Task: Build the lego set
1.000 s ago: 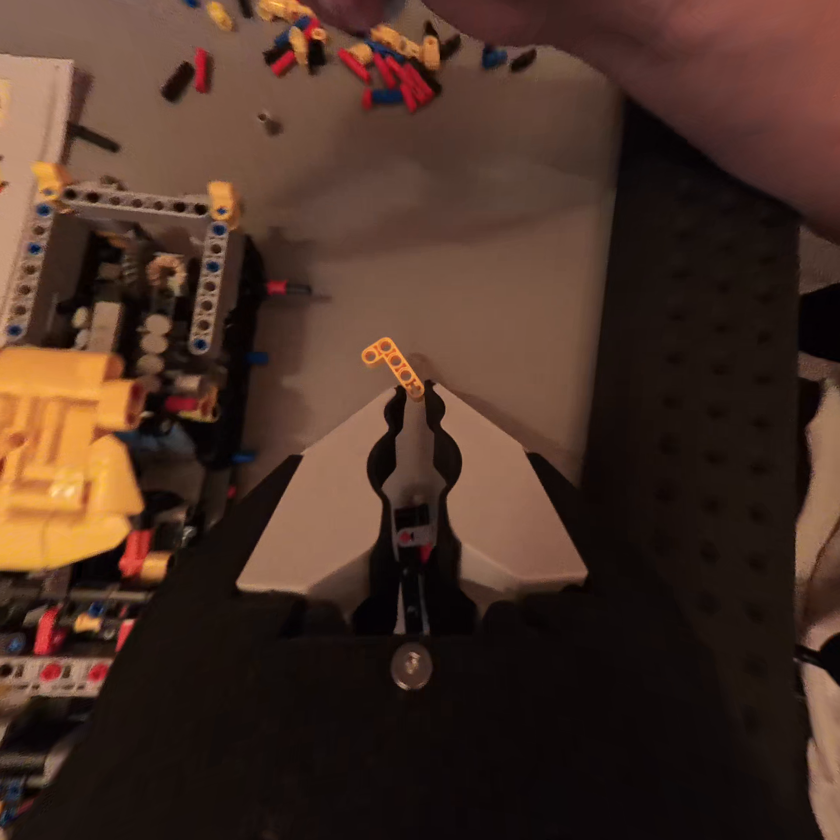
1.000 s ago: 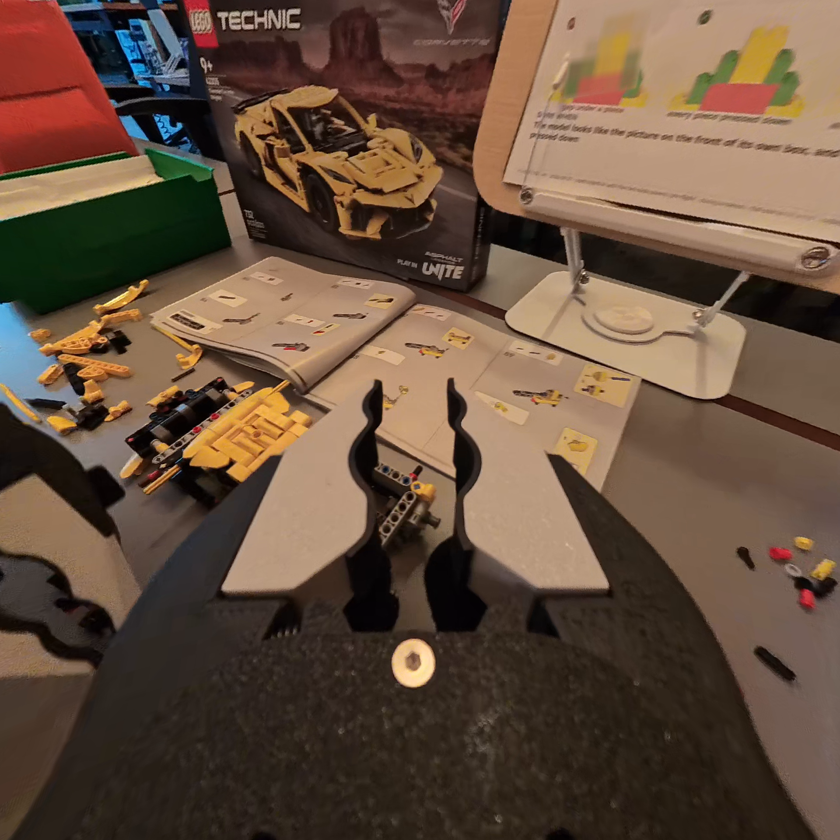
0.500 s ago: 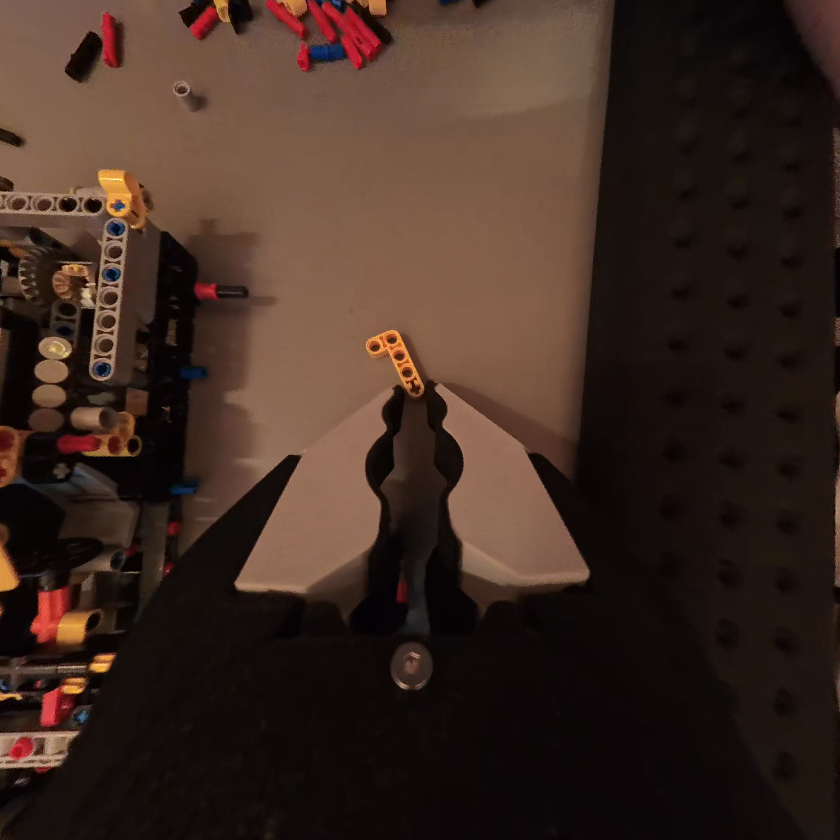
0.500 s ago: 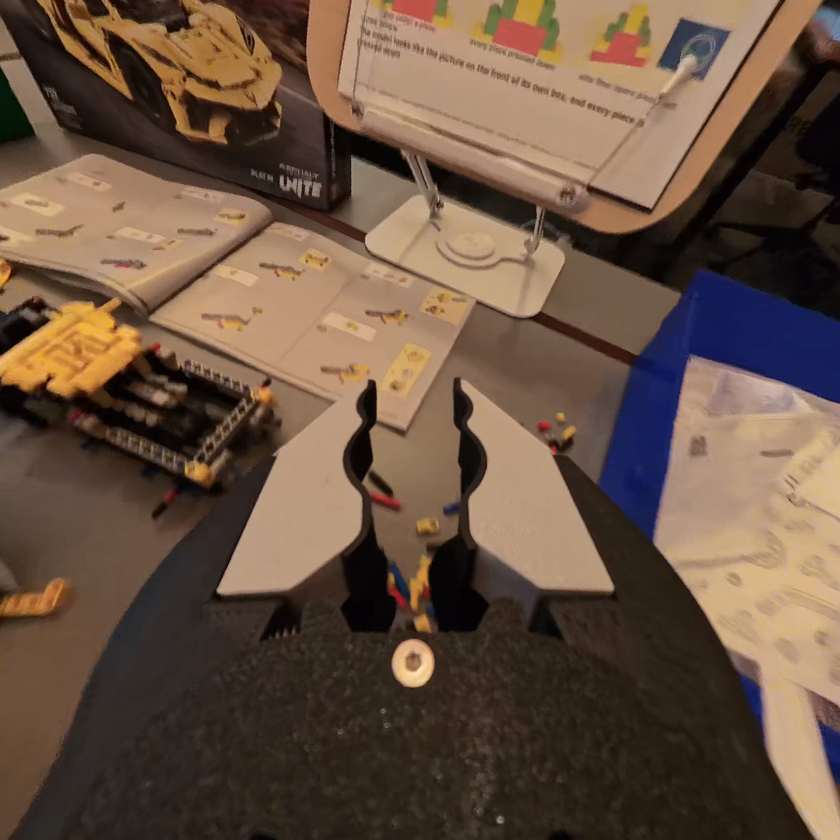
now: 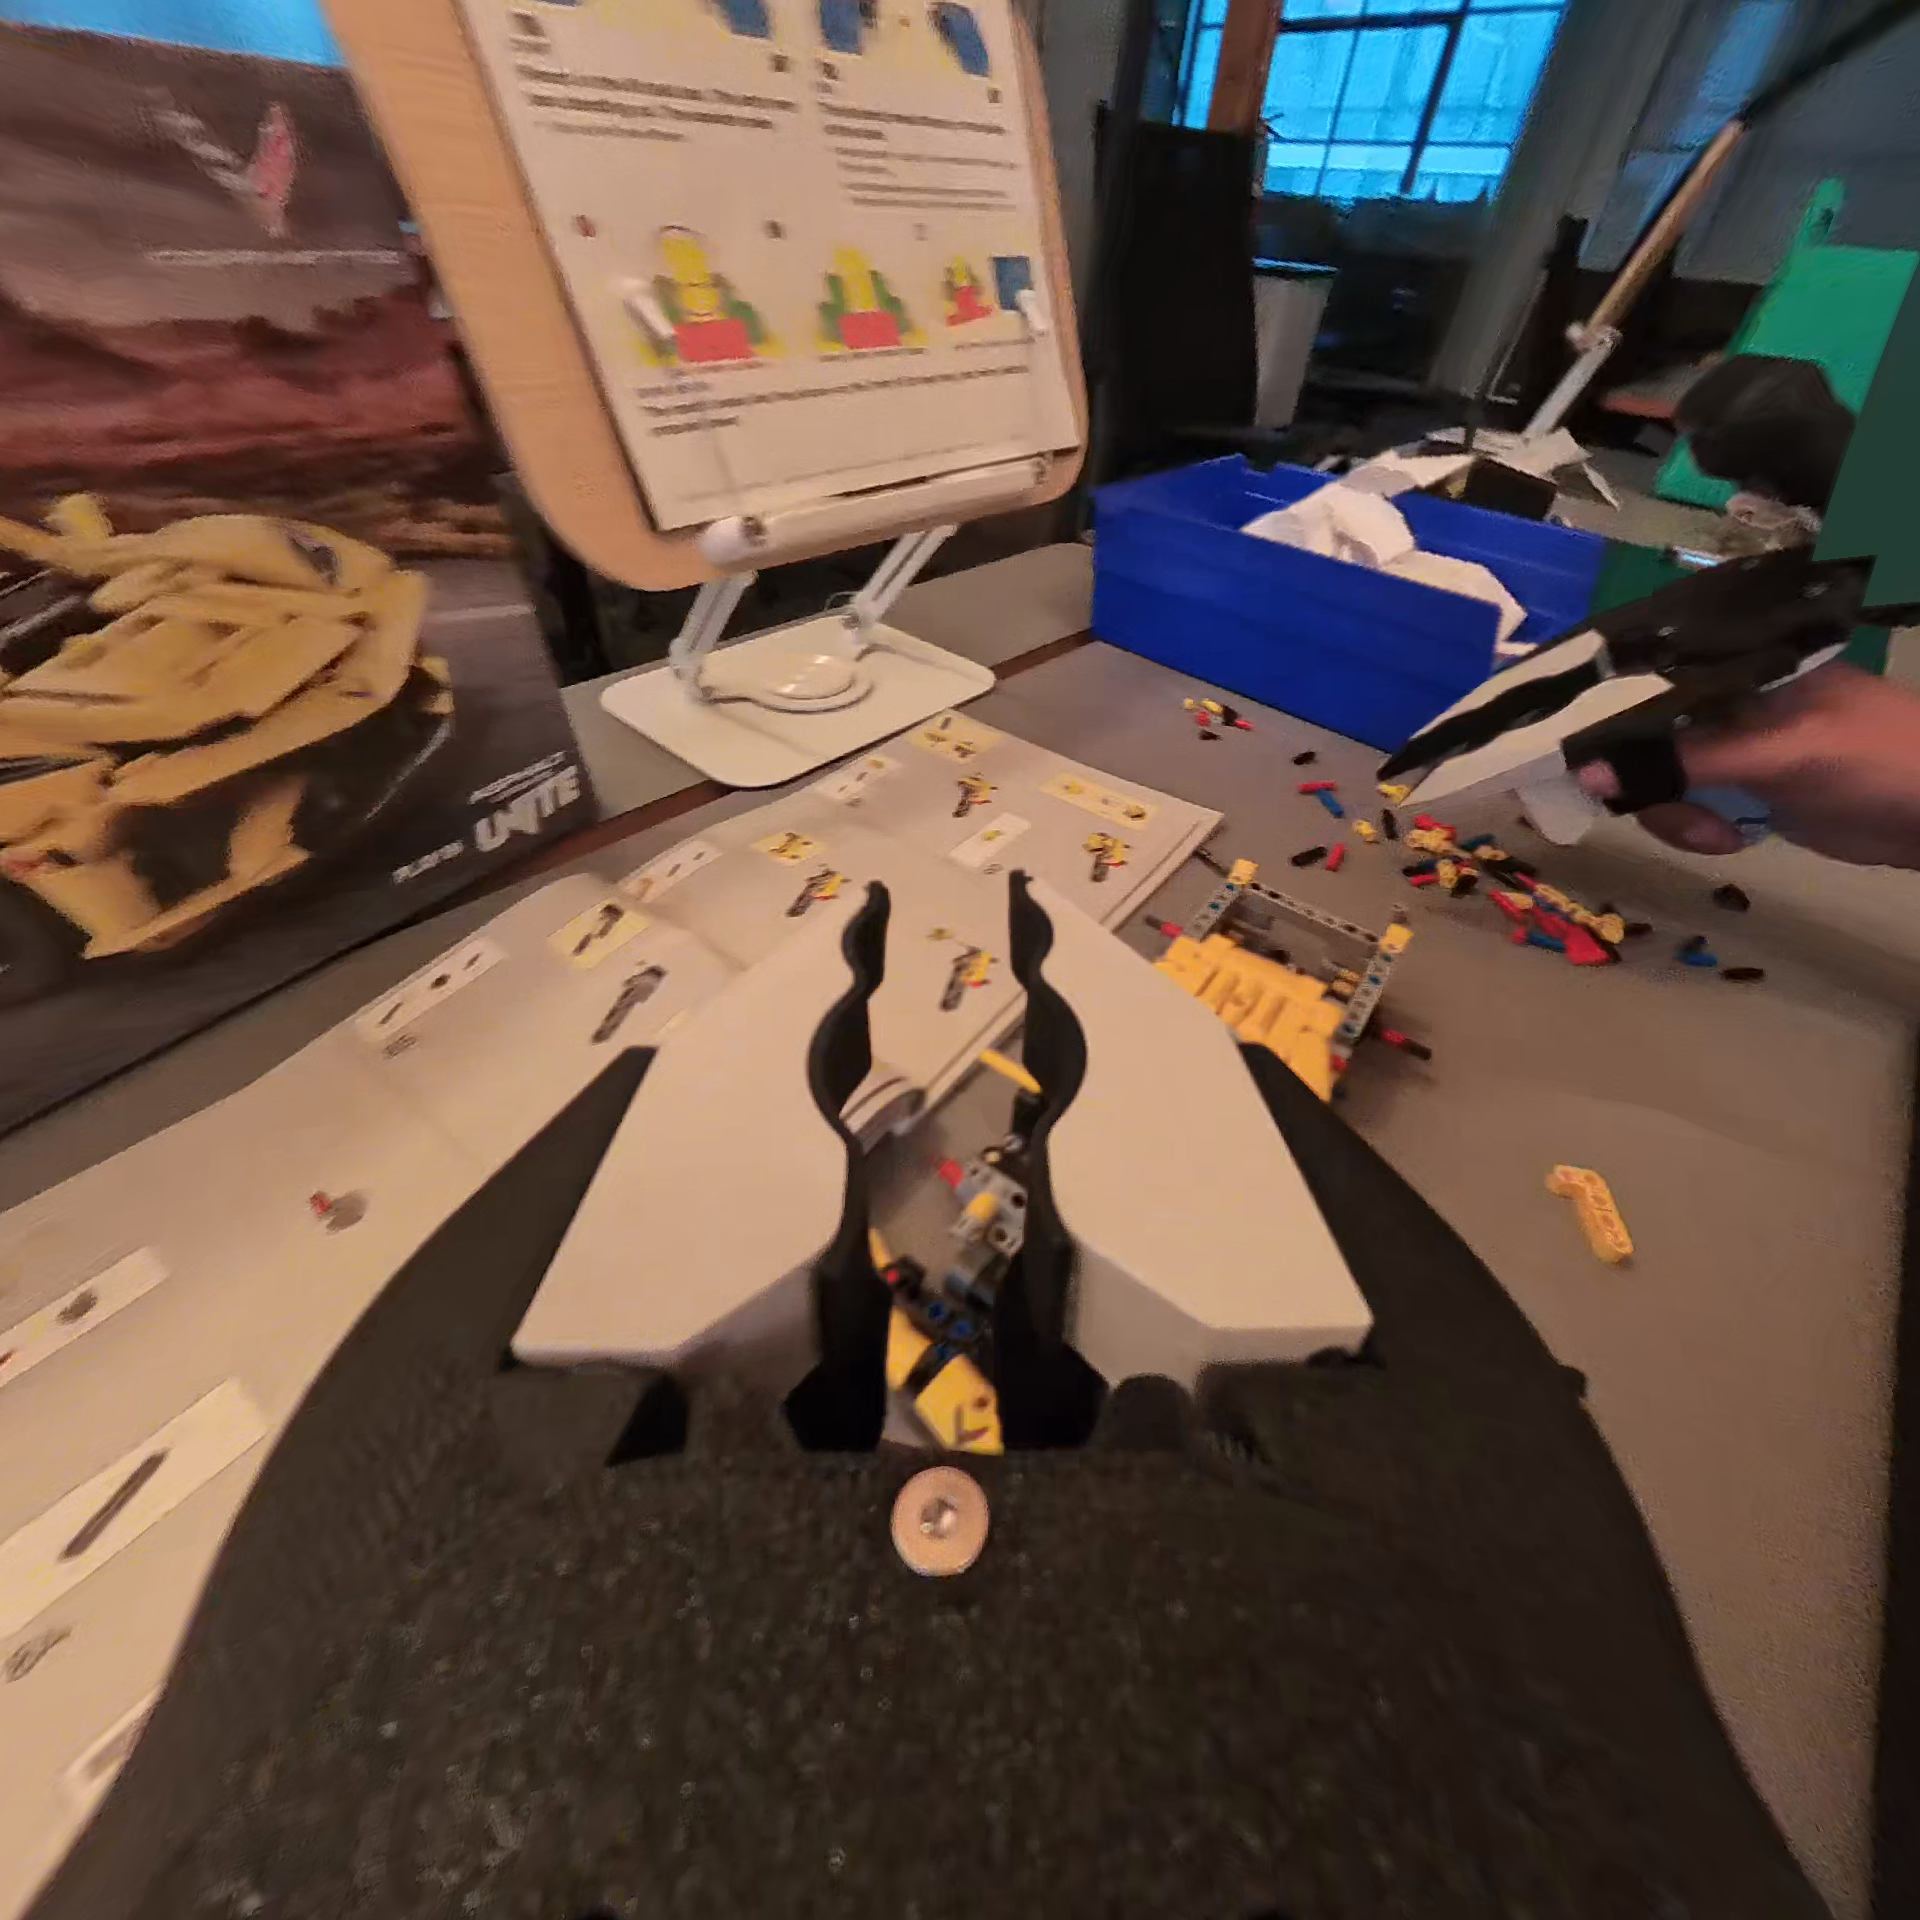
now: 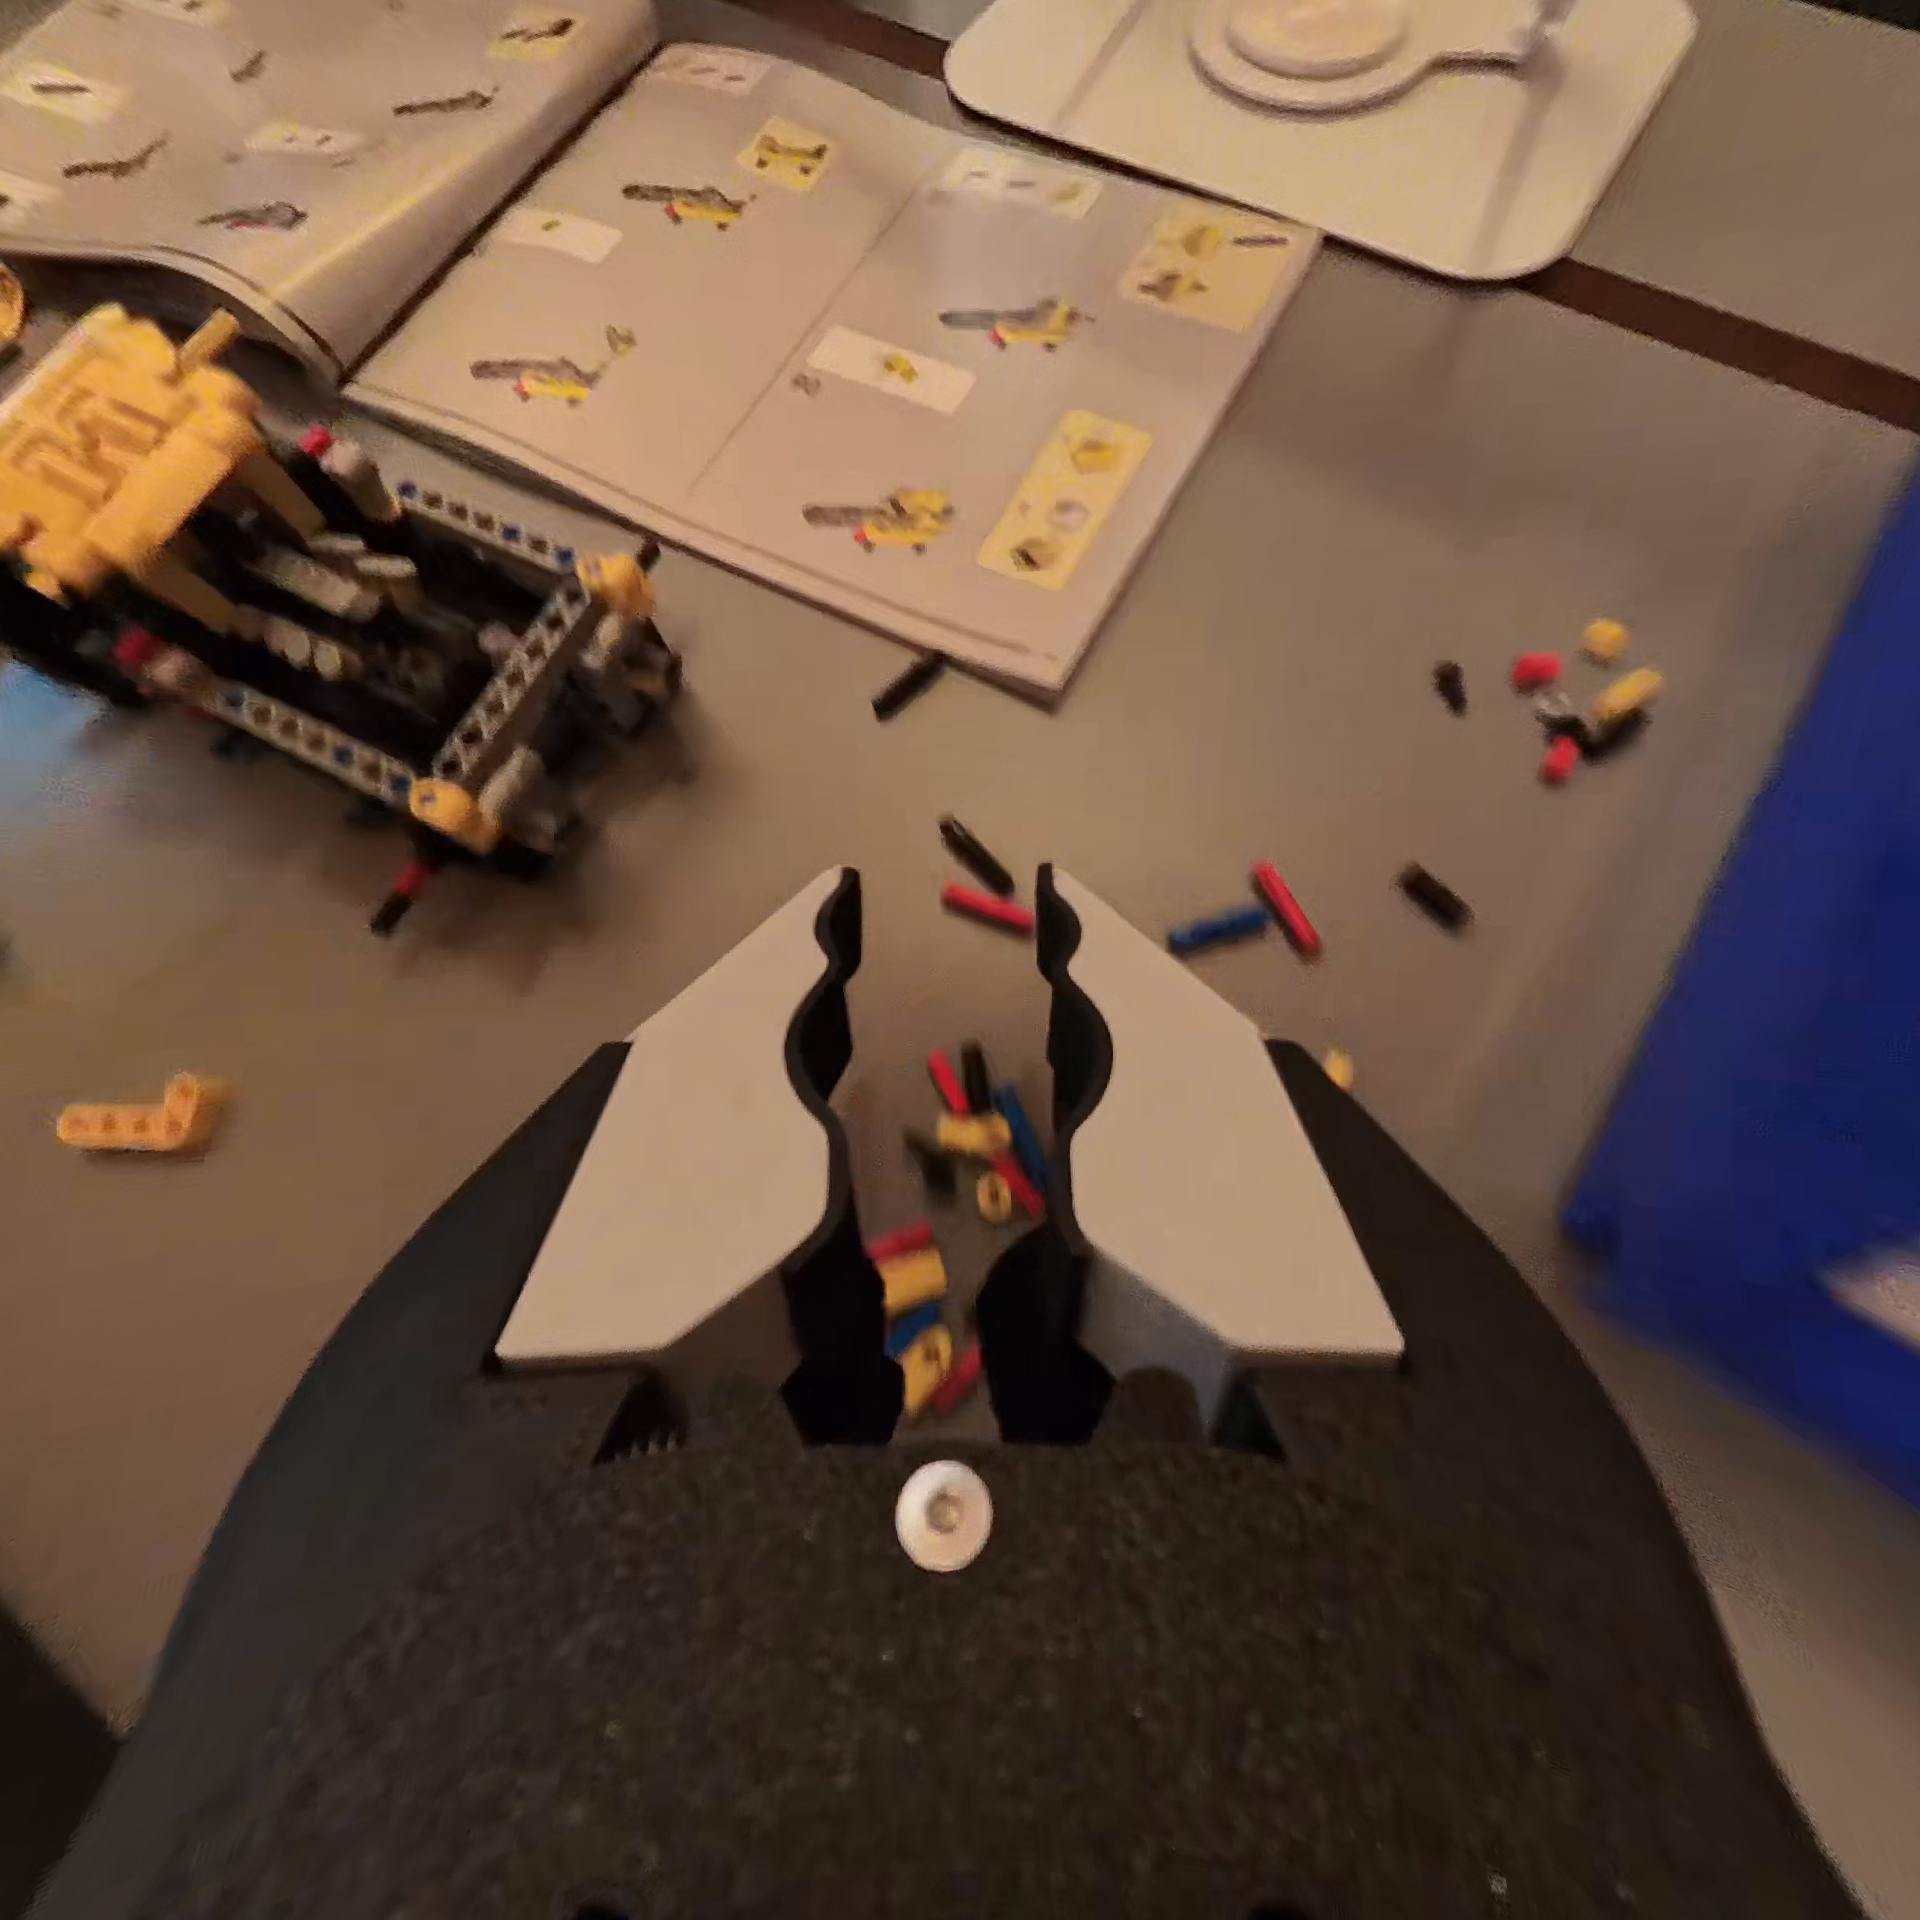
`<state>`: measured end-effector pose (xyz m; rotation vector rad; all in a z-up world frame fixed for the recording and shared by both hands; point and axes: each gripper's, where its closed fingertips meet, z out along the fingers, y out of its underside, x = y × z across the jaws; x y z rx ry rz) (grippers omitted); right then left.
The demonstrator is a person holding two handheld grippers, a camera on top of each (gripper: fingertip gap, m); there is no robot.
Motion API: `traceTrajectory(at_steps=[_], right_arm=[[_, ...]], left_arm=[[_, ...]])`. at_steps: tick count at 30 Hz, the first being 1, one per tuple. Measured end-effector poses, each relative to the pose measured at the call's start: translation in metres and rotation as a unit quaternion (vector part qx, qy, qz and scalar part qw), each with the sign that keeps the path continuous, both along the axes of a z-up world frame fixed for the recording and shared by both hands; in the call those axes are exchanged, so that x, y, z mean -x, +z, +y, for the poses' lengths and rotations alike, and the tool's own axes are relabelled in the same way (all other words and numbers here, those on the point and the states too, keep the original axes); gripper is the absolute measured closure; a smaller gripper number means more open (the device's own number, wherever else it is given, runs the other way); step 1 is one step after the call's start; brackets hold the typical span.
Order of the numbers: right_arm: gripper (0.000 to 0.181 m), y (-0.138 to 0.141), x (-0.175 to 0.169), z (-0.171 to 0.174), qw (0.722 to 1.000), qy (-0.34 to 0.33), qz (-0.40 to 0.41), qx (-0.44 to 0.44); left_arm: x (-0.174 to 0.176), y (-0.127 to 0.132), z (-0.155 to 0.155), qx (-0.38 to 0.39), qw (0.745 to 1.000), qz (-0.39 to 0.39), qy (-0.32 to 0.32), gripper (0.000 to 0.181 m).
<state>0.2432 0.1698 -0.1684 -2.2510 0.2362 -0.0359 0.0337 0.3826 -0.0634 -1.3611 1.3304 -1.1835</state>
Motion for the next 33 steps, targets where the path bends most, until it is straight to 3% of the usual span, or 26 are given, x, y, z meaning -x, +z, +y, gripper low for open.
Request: traceTrajectory(at_steps=[4,10,16,22,25,29,31,33], right_arm=[[0.146,-0.021,0.006,0.047,0.998,0.035,0.019,0.040],[0.154,-0.043,0.005,0.076,0.996,0.034,-0.017,0.085],[0.177,-0.047,-0.001,0.075,0.994,0.019,-0.055,0.092],[0.178,-0.044,0.001,0.072,0.989,0.033,-0.091,0.112],[0.178,-0.014,0.005,0.064,0.992,0.032,-0.098,0.076],[0.178,0.039,0.081,0.053,0.980,0.188,-0.056,-0.016],[0.178,0.036,0.127,0.039,0.963,0.271,-0.008,-0.003],[0.178,0.018,0.151,0.027,0.954,0.297,0.013,0.030]], left_arm=[[0.014,-0.012,0.030,0.010,0.999,0.010,0.043,0.158],[0.011,-0.022,0.028,0.005,0.999,0.026,0.038,0.159],[0.013,-0.027,0.030,0.007,0.998,0.039,0.039,0.159],[0.015,-0.026,0.036,0.019,0.998,0.035,0.046,0.159],[0.017,-0.029,0.040,0.013,0.998,0.040,0.054,0.159],[0.017,-0.032,0.042,0.027,0.997,0.042,0.055,0.159],[0.016,-0.033,0.041,0.031,0.997,0.043,0.052,0.159],[0.015,-0.035,0.039,0.030,0.997,0.047,0.049,0.159]])
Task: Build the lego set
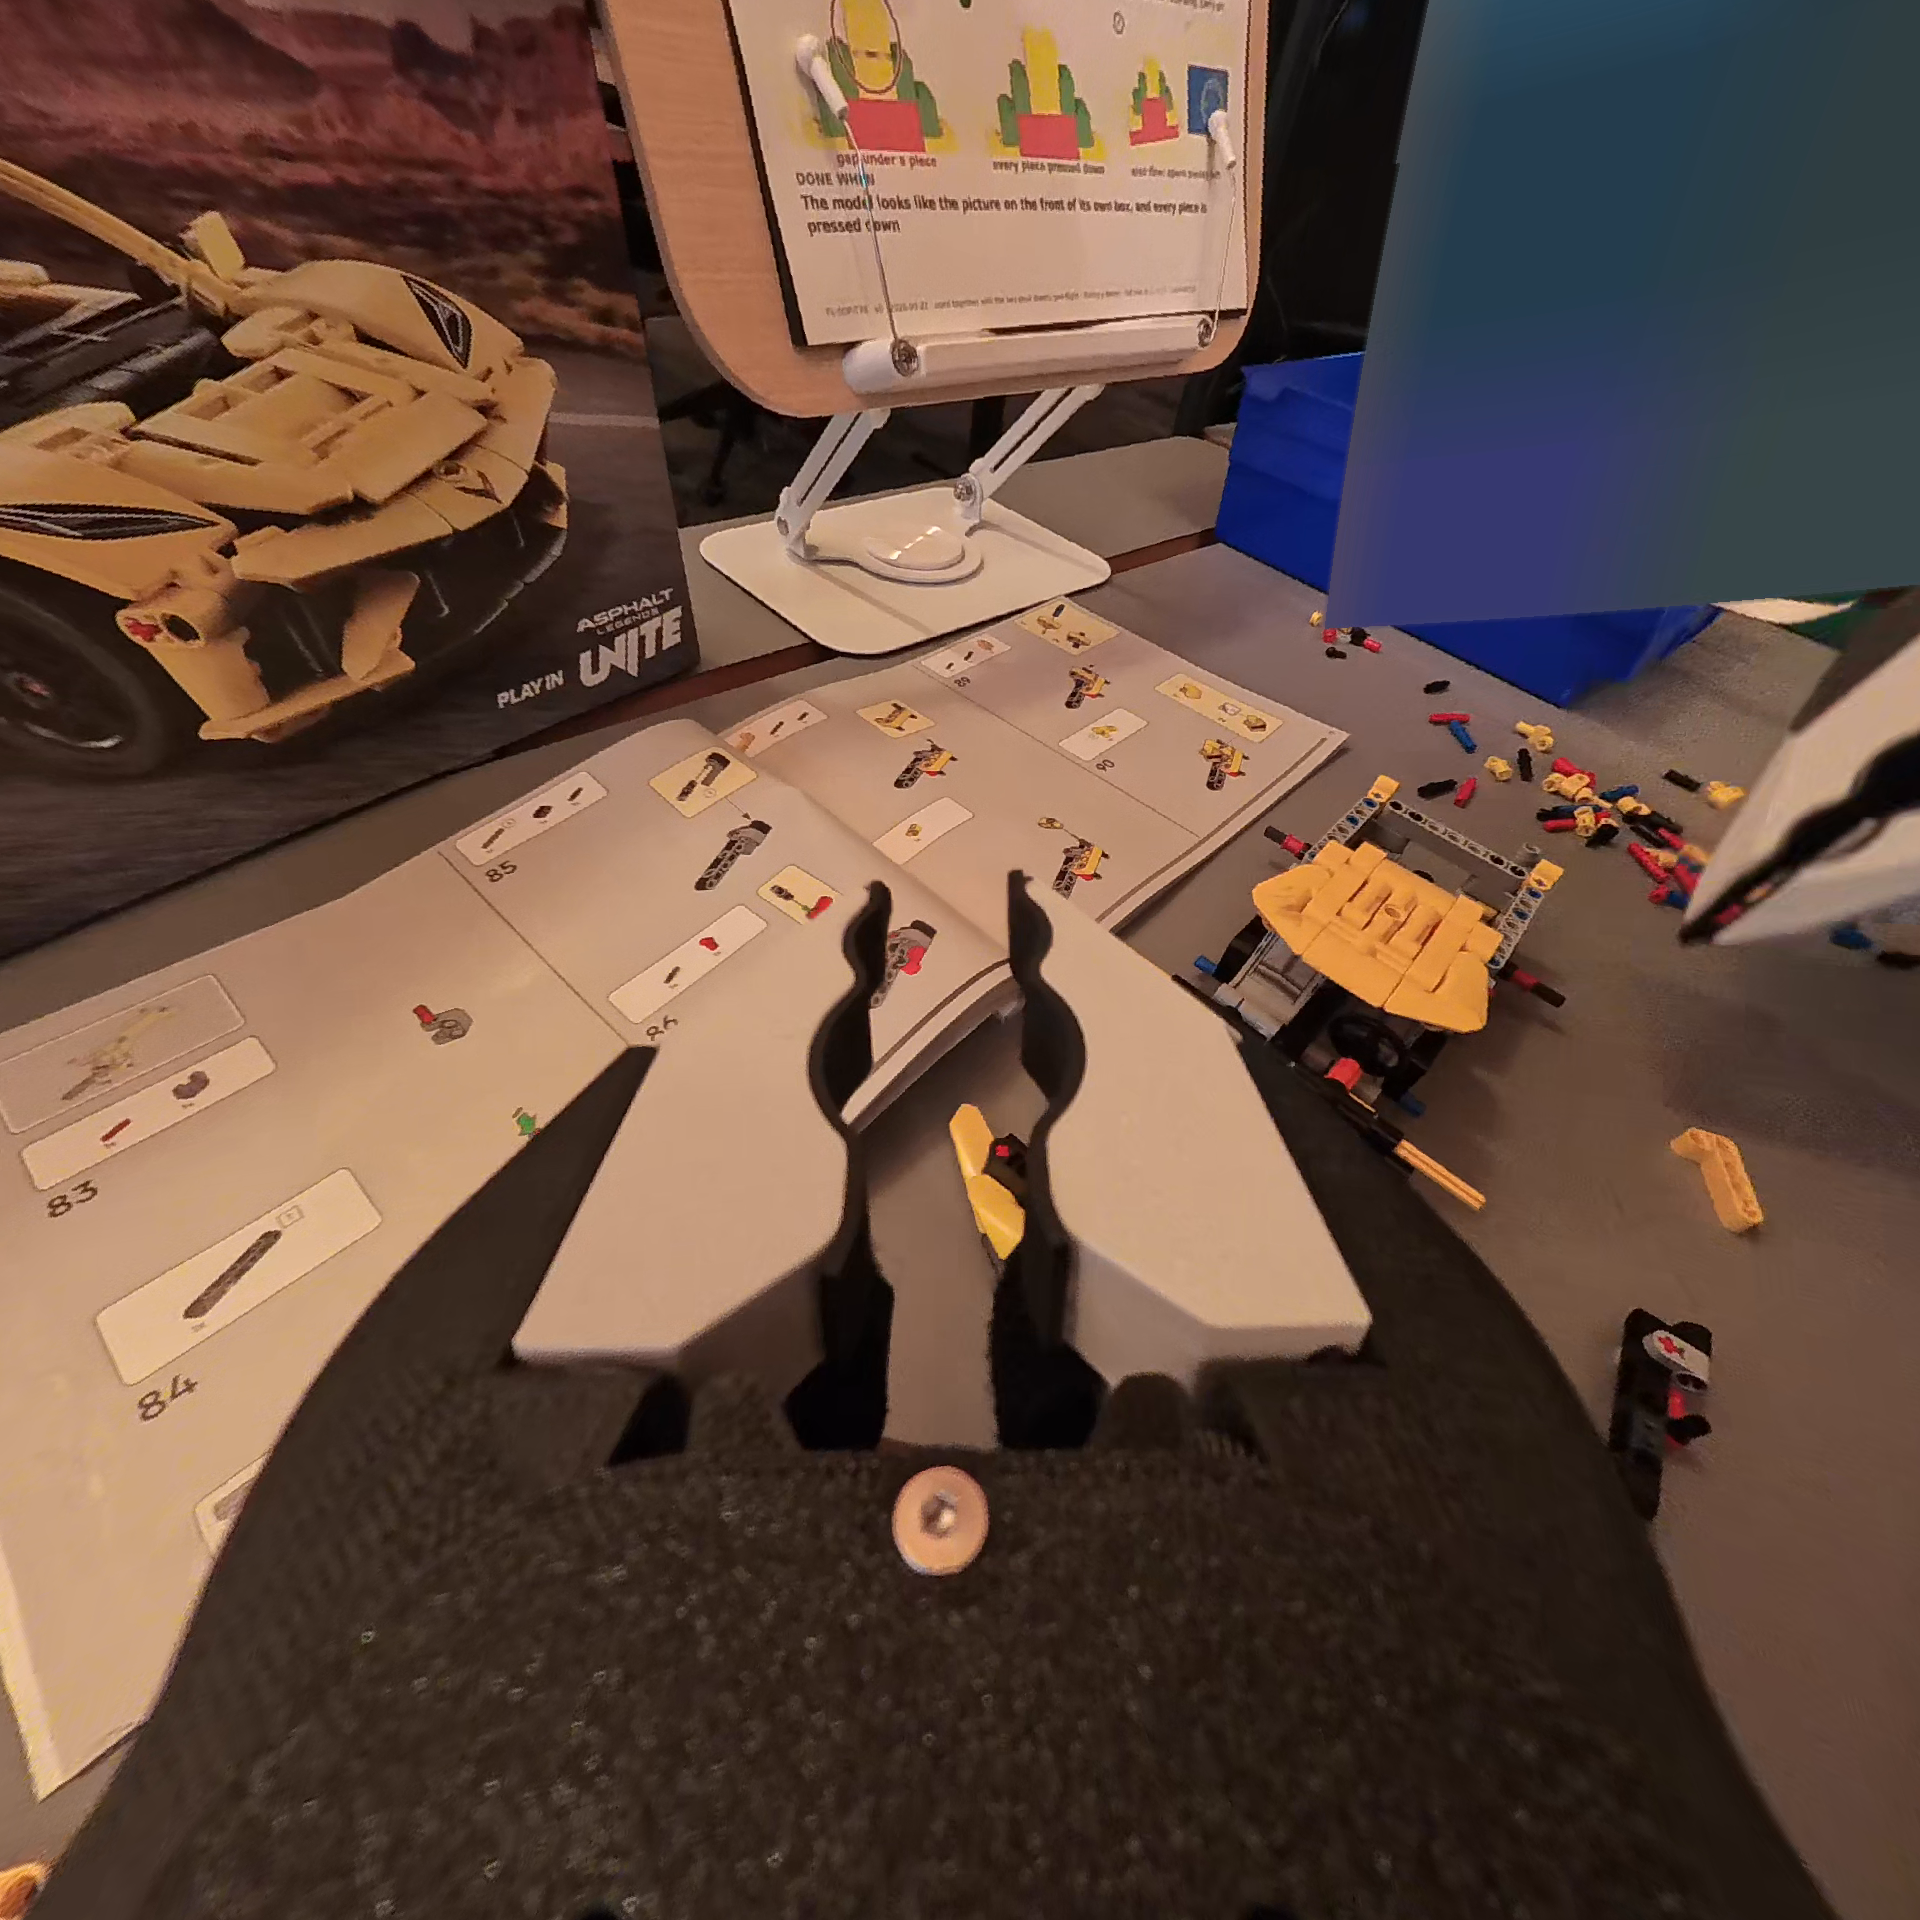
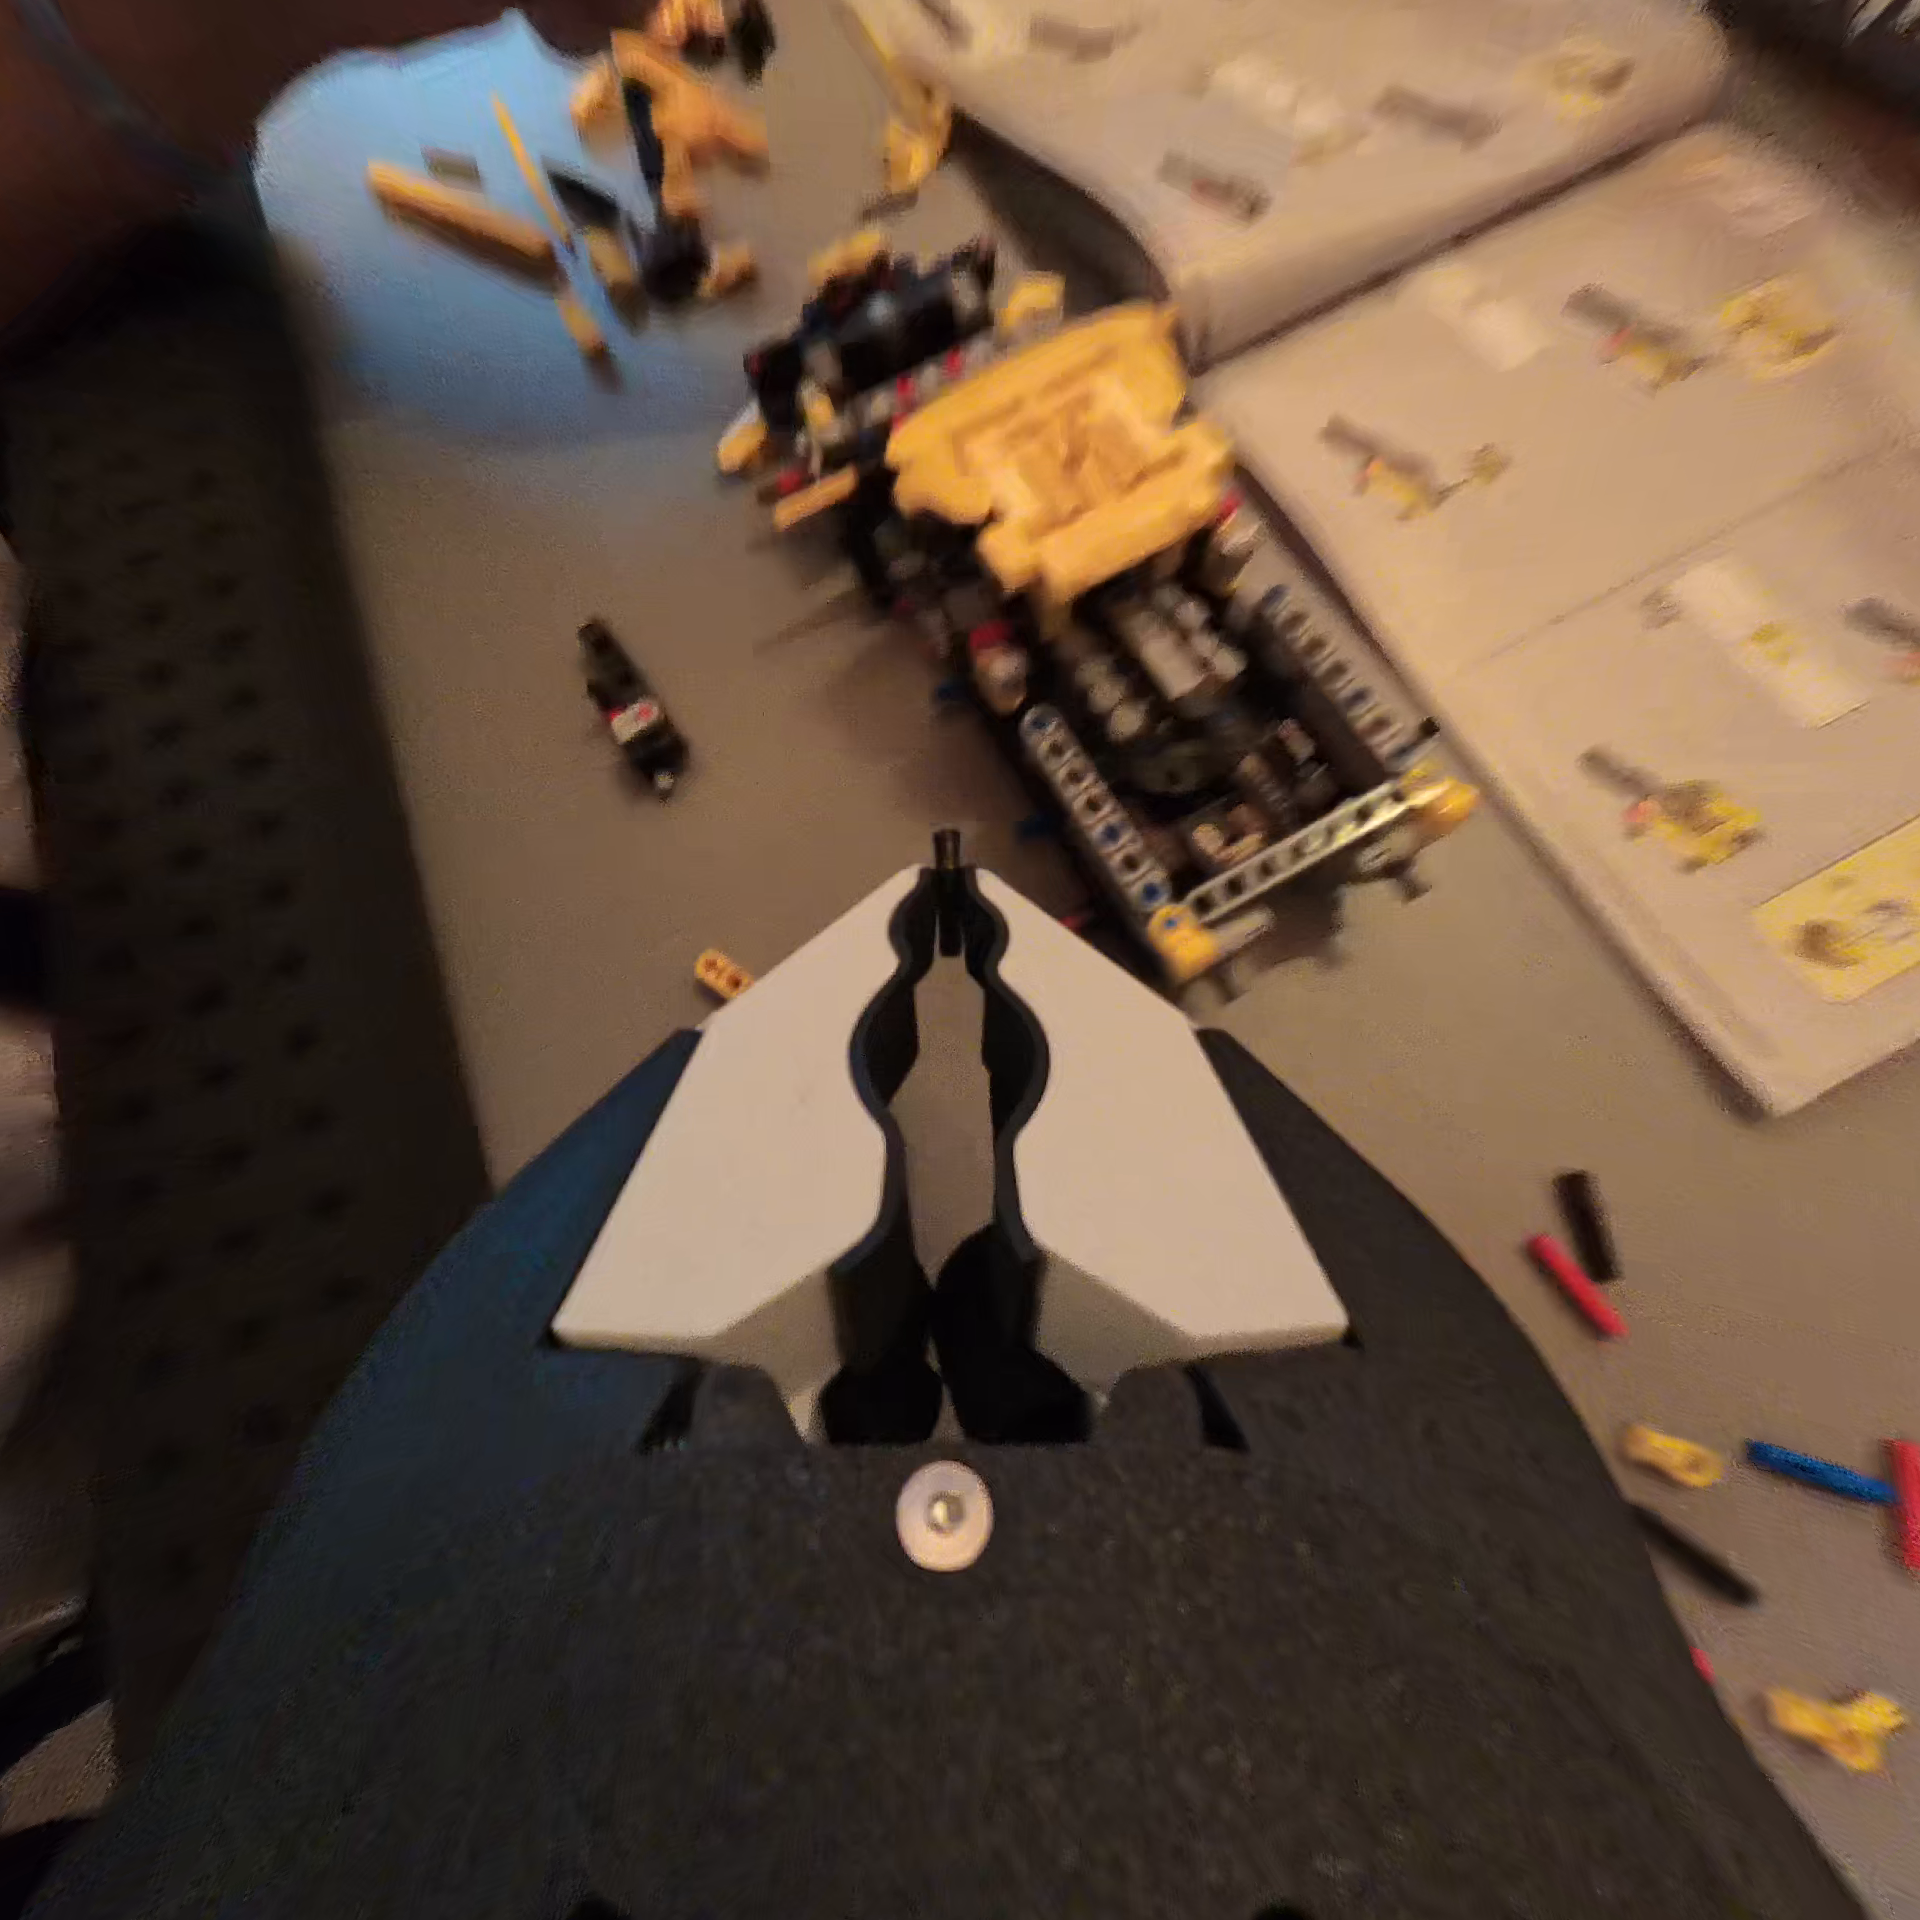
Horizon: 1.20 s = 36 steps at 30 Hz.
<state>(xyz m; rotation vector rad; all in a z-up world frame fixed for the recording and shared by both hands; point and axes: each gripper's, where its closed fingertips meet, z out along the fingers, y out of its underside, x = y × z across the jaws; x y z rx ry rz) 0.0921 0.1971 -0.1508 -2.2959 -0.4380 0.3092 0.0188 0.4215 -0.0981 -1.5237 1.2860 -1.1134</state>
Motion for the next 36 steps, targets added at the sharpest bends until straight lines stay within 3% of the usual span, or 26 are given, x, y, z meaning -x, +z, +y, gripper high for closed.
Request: traceTrajectory(at_steps=[4,16,18,19,23,28,31,36], right_arm=[[0.178,-0.039,0.016,-0.024,0.997,-0.007,0.007,0.075],[0.177,-0.063,0.015,-0.036,0.995,-0.068,-0.041,0.060],[0.156,-0.060,0.012,-0.037,0.995,-0.083,-0.035,0.050],[0.155,-0.054,0.008,-0.039,0.995,-0.088,-0.030,0.038],[0.155,-0.032,-0.061,-0.067,0.979,-0.194,-0.055,0.006],[0.156,-0.038,-0.159,-0.142,0.927,-0.356,-0.110,0.038],[0.157,-0.045,-0.182,-0.160,0.910,-0.403,-0.089,0.033],[0.164,-0.049,-0.197,-0.151,0.901,-0.425,-0.086,0.025]], left_arm=[[0.000,-0.001,-0.002,-0.015,1.000,0.006,0.000,0.159],[-0.005,0.002,-0.016,-0.032,0.999,0.005,-0.013,0.159],[-0.005,0.000,-0.017,-0.034,0.999,0.007,-0.013,0.159],[-0.005,0.000,-0.017,-0.036,0.999,0.009,-0.013,0.159],[-0.006,-0.002,-0.017,-0.047,0.999,0.014,-0.011,0.159],[-0.007,-0.003,-0.020,-0.055,0.998,0.017,-0.012,0.159],[-0.007,-0.003,-0.021,-0.058,0.998,0.019,-0.013,0.159],[-0.009,-0.008,-0.024,-0.070,0.997,0.029,-0.016,0.159]])
